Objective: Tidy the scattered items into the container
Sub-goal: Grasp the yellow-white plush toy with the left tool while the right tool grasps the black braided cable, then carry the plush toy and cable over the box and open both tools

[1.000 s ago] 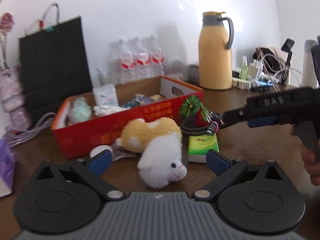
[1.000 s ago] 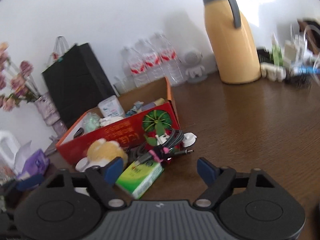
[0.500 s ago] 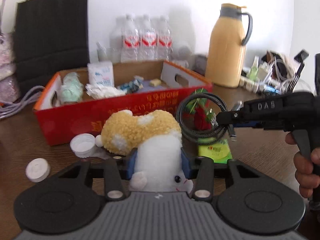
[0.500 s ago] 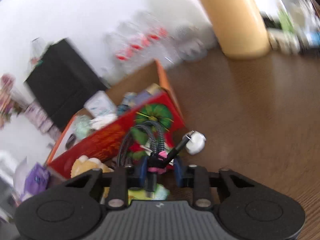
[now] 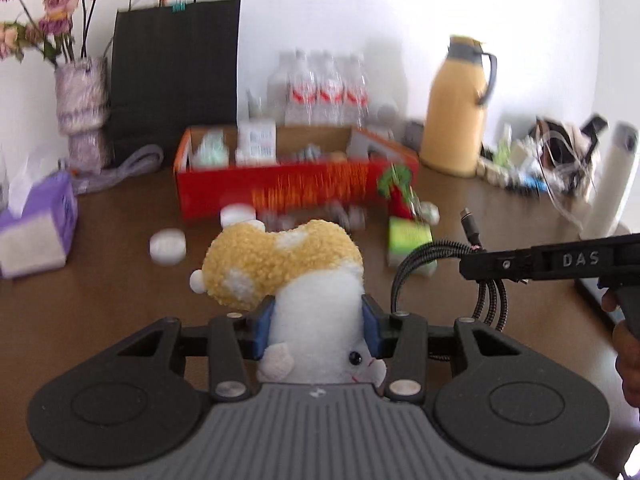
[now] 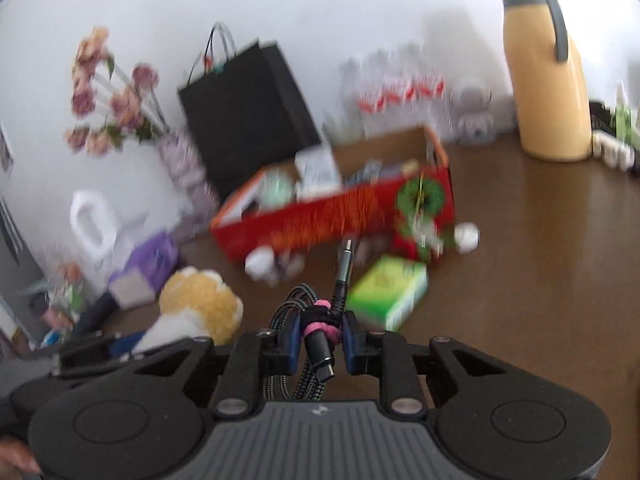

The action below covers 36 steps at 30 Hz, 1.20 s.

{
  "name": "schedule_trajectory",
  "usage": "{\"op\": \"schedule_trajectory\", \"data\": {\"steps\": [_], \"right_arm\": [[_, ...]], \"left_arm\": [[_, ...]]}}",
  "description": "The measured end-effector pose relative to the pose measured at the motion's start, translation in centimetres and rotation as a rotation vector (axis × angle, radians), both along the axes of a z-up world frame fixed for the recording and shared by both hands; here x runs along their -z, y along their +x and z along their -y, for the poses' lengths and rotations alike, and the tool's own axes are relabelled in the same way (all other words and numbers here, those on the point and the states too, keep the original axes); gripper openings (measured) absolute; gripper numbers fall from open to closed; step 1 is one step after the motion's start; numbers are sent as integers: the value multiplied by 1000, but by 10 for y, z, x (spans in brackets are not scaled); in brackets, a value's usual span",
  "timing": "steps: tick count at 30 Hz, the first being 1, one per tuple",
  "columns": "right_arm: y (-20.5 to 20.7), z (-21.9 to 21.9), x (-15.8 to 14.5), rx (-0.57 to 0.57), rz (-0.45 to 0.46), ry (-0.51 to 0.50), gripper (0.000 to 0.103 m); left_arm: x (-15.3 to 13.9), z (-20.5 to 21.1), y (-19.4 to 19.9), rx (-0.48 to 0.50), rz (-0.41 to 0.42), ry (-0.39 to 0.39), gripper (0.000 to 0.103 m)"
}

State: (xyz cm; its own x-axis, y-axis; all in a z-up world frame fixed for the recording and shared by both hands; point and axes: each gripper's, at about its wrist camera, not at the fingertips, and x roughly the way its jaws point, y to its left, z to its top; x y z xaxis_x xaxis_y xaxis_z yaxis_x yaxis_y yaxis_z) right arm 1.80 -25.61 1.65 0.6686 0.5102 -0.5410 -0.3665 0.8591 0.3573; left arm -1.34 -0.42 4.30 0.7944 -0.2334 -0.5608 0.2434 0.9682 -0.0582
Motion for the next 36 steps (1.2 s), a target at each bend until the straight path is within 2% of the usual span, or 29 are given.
{"op": "schedule_trajectory", "data": {"steps": [2,4,9,11,14,16,18,21,25,29,32,34,36], "right_arm": [[-10,-3,12,3,-22,-31,20],[-12,-5,21,9,-51,-61,20],[-14,-17,32,27,-46,-173,24],[-13,-19,32,22,-37,-184,27],[-12,-25,33,22,-17,-227,28],[-14,-34,34,19,19,-311,20],[-16,-42,34,5,44,-364,19],[-17,-38,31,12,46,-315,18],[-16,-28,11,53,106,-249,18],[-3,-25,-17,59,177,-245,18],[27,-20,-47,66,234,-228,18],[58,-19,-71,84,279,-224,18],[102,-23,-93,91,285,-225,18]], "left_arm": [[10,2,-6,0,-32,9,46],[16,6,-8,0,-30,33,48],[20,10,-8,11,-24,53,57],[22,10,-7,13,-34,51,57],[25,12,-7,10,-30,63,50],[24,12,-9,10,-21,60,48],[22,11,-11,2,-10,53,47],[14,7,-13,-15,21,31,46],[-4,2,-6,-41,79,11,46],[-32,1,21,-44,151,4,46],[-65,-3,63,-35,212,-27,46],[-85,-6,103,-26,184,-68,46],[-98,-4,150,-26,131,-70,46]]}}
